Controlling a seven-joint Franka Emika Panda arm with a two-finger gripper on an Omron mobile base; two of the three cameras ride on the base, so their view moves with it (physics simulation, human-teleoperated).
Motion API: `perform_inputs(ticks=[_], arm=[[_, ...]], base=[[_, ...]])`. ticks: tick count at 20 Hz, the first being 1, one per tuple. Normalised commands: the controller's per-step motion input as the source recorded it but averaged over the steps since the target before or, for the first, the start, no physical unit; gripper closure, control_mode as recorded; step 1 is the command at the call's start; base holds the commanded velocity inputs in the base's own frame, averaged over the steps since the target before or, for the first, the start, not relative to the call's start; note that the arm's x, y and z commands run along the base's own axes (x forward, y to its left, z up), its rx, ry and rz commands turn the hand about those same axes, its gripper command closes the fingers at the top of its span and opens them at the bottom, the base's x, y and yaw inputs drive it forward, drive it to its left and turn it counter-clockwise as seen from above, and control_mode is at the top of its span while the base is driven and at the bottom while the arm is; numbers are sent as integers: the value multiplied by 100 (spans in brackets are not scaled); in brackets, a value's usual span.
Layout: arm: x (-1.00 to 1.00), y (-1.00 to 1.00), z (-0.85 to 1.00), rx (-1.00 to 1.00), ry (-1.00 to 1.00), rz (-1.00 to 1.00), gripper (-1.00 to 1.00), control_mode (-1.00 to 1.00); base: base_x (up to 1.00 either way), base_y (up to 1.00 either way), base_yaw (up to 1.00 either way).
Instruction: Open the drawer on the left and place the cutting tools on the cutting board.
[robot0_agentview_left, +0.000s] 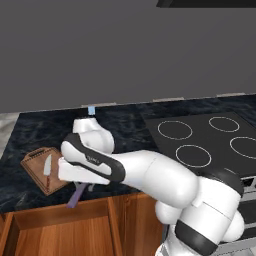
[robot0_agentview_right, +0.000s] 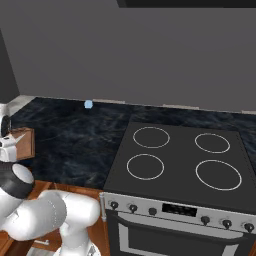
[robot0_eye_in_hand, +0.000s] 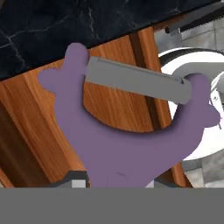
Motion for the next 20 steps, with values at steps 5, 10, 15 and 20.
perform_inputs(ticks=[5, 10, 15, 20], arm=[[100, 0, 28, -26, -1, 0, 100, -100], [79, 9, 0, -17, 0, 1, 100, -100], [27, 32, -16, -11, -2, 6, 100, -100], [14, 40, -28, -7, -5, 5, 100, -100]], base=[[0, 0, 0], [0, 0, 0], [0, 0, 0], [0, 0, 0]])
